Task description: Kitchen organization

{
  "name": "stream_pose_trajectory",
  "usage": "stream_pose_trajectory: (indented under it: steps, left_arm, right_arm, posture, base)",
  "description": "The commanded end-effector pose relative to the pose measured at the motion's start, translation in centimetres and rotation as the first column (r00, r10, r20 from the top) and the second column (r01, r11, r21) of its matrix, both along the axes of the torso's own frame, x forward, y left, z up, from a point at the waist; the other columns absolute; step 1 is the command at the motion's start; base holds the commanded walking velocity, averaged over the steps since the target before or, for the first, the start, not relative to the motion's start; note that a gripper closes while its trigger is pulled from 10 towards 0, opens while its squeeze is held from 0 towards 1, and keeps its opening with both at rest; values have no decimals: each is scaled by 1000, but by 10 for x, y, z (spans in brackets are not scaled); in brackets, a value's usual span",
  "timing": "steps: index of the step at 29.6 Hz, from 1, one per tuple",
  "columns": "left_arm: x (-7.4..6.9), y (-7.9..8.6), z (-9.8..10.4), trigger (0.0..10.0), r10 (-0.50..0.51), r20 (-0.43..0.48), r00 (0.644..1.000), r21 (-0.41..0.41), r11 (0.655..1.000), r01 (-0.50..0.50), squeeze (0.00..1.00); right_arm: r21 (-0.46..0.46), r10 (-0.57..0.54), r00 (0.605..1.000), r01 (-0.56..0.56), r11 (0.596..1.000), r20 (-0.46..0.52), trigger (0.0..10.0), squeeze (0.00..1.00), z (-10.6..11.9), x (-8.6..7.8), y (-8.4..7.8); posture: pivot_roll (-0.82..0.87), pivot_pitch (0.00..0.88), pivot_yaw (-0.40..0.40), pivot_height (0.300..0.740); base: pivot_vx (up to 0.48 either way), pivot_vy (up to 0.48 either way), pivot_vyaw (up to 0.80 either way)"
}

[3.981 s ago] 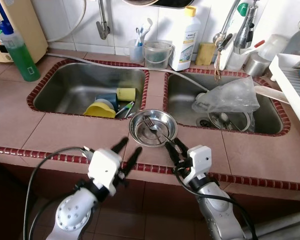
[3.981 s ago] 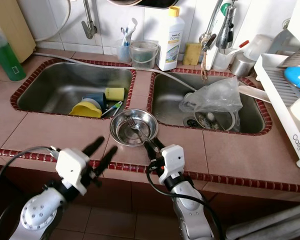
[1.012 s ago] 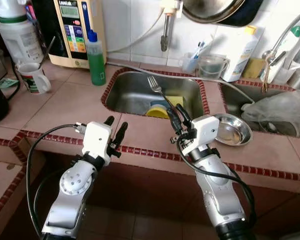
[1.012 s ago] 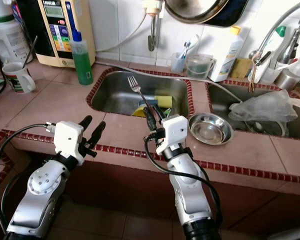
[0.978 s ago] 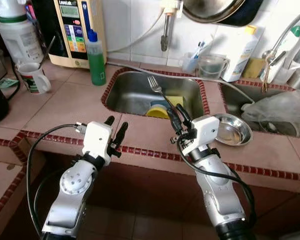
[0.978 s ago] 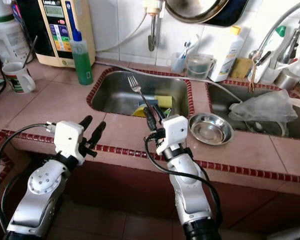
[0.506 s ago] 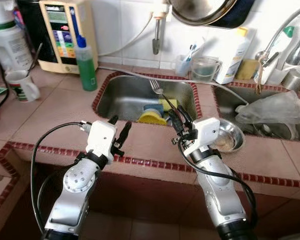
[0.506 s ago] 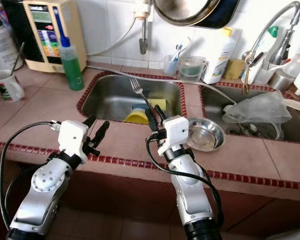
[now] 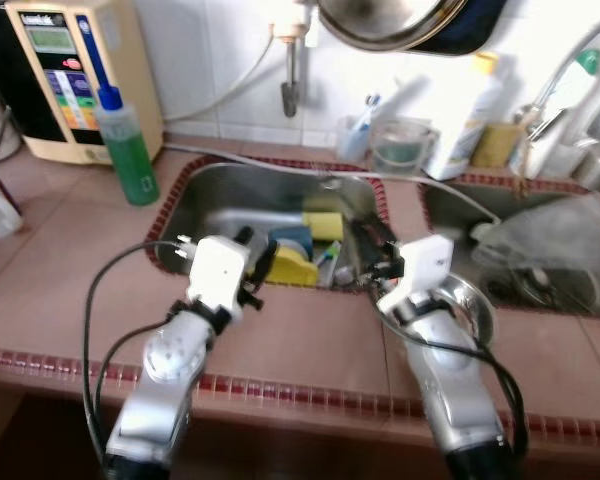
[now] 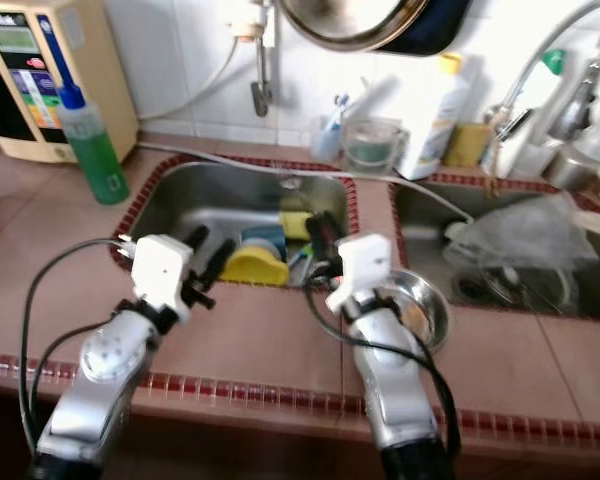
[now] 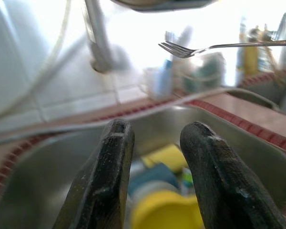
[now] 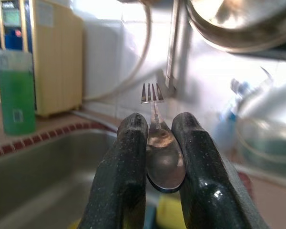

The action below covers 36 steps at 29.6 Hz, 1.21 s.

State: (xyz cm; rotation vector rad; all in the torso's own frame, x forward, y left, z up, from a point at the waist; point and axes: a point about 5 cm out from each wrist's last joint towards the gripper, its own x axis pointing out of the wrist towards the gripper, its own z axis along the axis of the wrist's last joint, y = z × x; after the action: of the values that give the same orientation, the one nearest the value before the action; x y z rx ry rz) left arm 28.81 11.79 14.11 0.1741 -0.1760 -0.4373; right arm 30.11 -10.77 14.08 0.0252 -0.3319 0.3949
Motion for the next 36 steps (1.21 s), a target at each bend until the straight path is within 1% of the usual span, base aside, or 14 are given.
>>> stream_pose_trajectory:
  steps: [1, 2, 4, 10, 13, 19, 23, 25, 27, 29, 30, 31, 36]
  left_arm:
    - [0, 6, 1, 10000, 12, 3, 1000, -5, 1000, -12, 0]
    - [0, 6, 1, 10000, 12, 3, 1000, -5, 1000, -12, 0]
    - [-1, 4, 2, 10000, 0, 1, 1000, -31, 1000, 1, 0]
    - [-2, 1, 2, 10000, -24, 6, 1000, -11, 1000, 24, 0]
    - [-4, -3, 1, 10000, -52, 3, 999, -3, 999, 52, 0]
    - [-13, -12, -1, 10000, -140, -6, 990, 16, 990, 140, 0]
    - [-16, -14, -3, 10000, -156, -10, 988, 22, 987, 156, 0]
    - [-21, -17, -5, 10000, -184, -16, 983, 36, 982, 185, 0]
    - [-21, -17, -5, 10000, -184, -16, 983, 36, 982, 185, 0]
    - [-23, -19, -6, 10000, -198, -23, 980, 38, 979, 199, 0]
    - [-28, -21, -7, 10000, -216, -31, 976, 36, 975, 217, 0]
    - [-39, -26, -9, 10000, -267, -55, 962, 36, 963, 269, 0]
    - [-44, -28, -10, 10000, -301, -71, 951, 46, 951, 305, 0]
  right_arm:
    - [8, 22, 1000, -22, 1000, 17, 10000, 0, 5, 0, 8]
    - [8, 22, 1000, -22, 1000, 17, 10000, 0, 5, 0, 8]
    - [9, 19, 1000, -19, 1000, 6, 10000, 0, 3, -1, 8]
    - [7, 14, 1000, -14, 1000, -9, 10000, 0, -1, -2, 6]
    - [-7, -8, 999, 7, 1000, -38, 10000, 0, -6, -1, 1]
    - [-50, -102, 988, 97, 994, -118, 10000, 0, -14, 6, -13]
    - [-55, -117, 984, 110, 992, -136, 10000, 0, -16, 7, -15]
    - [-55, -131, 976, 123, 991, -173, 10000, 0, -20, 7, -20]
    - [-55, -131, 976, 123, 991, -173, 10000, 0, -20, 7, -20]
    - [-58, -138, 973, 130, 990, -187, 10000, 0, -22, 7, -23]
    - [-62, -146, 970, 136, 989, -196, 10000, 0, -23, 6, -26]
    - [-92, -164, 964, 148, 985, -209, 10000, 0, -26, 6, -37]
    - [-105, -161, 961, 141, 984, -223, 10000, 0, -25, 8, -41]
  posture:
    - [7, 13, -28, 740]
    - [7, 13, -28, 740]
    - [7, 15, -30, 740]
    - [8, 15, -31, 740]
    - [8, 16, -30, 740]
    - [3, 23, -29, 740]
    - [1, 30, -29, 740]
    - [-3, 43, -25, 740]
    - [-3, 43, -25, 740]
    - [-6, 51, -20, 740]
    - [-16, 76, -9, 740]
    - [-24, 99, 1, 740]
    - [-30, 133, 8, 740]
  base:
    - [0, 0, 0]
    - [0, 0, 0]
    - [0, 0, 0]
    - [0, 0, 0]
    - [0, 0, 0]
    - [0, 0, 0]
    - [0, 0, 0]
    - [0, 0, 0]
    - [0, 0, 0]
    - [0, 0, 0]
    - [0, 0, 0]
    - [0, 0, 0]
    - [0, 0, 0]
